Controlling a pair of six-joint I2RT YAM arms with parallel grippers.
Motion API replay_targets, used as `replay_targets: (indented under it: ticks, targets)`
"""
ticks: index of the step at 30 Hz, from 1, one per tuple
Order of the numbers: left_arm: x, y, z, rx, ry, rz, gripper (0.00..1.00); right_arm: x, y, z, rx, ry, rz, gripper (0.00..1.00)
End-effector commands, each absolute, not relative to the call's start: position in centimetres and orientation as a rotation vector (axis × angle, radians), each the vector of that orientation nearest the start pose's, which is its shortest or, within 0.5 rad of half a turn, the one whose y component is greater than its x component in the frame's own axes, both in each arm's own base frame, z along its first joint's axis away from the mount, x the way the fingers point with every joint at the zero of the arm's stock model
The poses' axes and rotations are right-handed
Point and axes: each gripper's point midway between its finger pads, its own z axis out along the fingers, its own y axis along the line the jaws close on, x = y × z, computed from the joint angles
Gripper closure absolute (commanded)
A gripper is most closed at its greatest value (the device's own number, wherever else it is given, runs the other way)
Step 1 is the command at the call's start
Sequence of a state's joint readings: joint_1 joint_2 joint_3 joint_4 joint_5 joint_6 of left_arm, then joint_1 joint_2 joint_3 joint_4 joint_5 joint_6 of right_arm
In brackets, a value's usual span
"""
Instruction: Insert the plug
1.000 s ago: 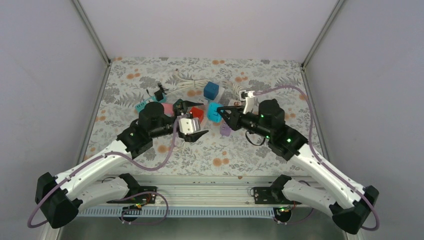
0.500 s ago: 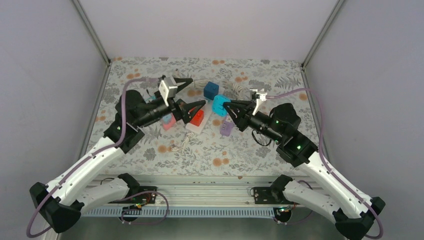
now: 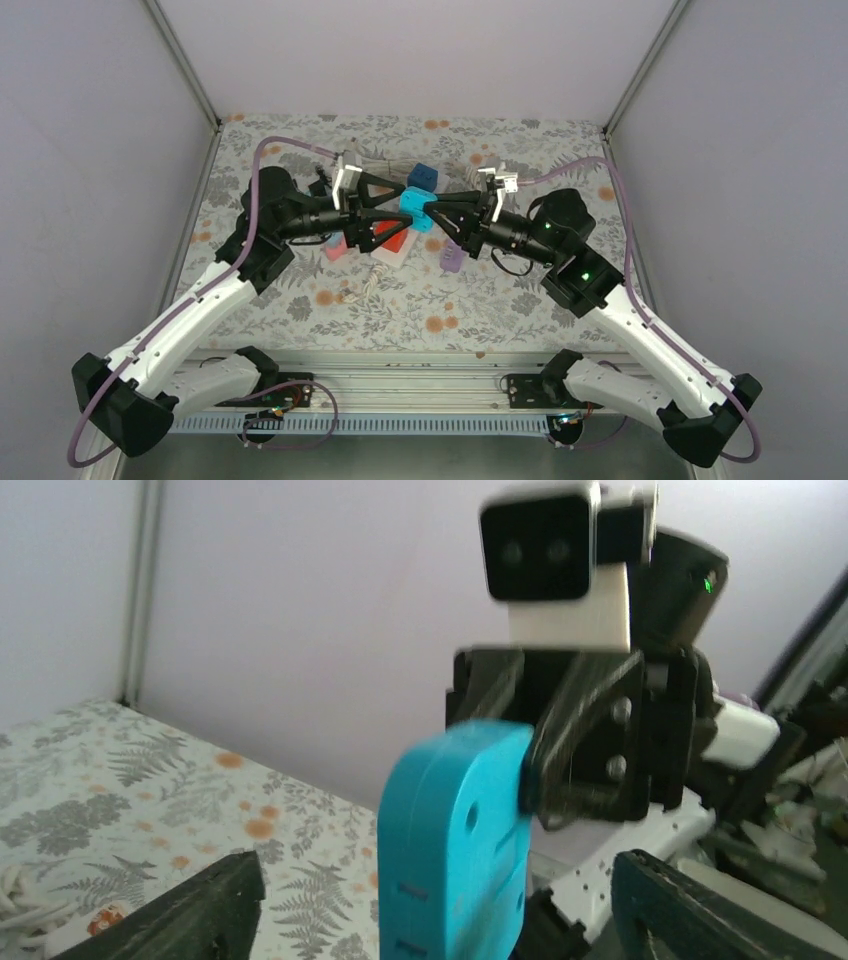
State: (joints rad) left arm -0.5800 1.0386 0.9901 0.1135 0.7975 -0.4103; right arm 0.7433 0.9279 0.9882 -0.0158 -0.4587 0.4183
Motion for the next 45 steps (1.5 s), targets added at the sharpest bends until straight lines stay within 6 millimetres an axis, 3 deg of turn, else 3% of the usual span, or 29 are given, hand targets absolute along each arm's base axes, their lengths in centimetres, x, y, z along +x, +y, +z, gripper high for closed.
replay_targets:
  ticks: [1, 7, 18, 24, 31, 42, 45]
  targets:
    - [18.4, -28.5, 40.2, 0.896, 1.453, -1.501, 0.19, 18.0, 28.3, 44.7, -0.728, 1.392, 1.301, 0.97]
    - [17.7, -28.8, 40.7, 0.901, 1.448, -1.599, 0.40, 17.6, 29.2, 44.9, -0.770, 1.366, 1.365, 0.97]
    - [18.1, -29.2, 40.2, 0.866, 1.491, -1.647, 0.66, 17.7, 30.2, 44.4, -0.810, 1.367, 1.403, 0.97]
    - [17.6, -29.3, 40.0, 0.892, 1.486, -1.662, 0.67, 17.6, 30.2, 44.6, -0.812, 1.359, 1.418, 0.97]
    - [17.5, -29.7, 39.3, 0.908, 1.511, -1.692, 0.61, 17.5, 30.4, 44.8, -0.819, 1.348, 1.443, 0.97]
    - [17.7, -29.7, 40.0, 0.892, 1.514, -1.671, 0.66, 17.4, 30.6, 43.4, -0.838, 1.378, 1.448, 0.97]
    - [18.3, -29.5, 40.0, 0.871, 1.528, -1.622, 0.71, 17.4, 30.6, 43.1, -0.840, 1.383, 1.448, 0.97]
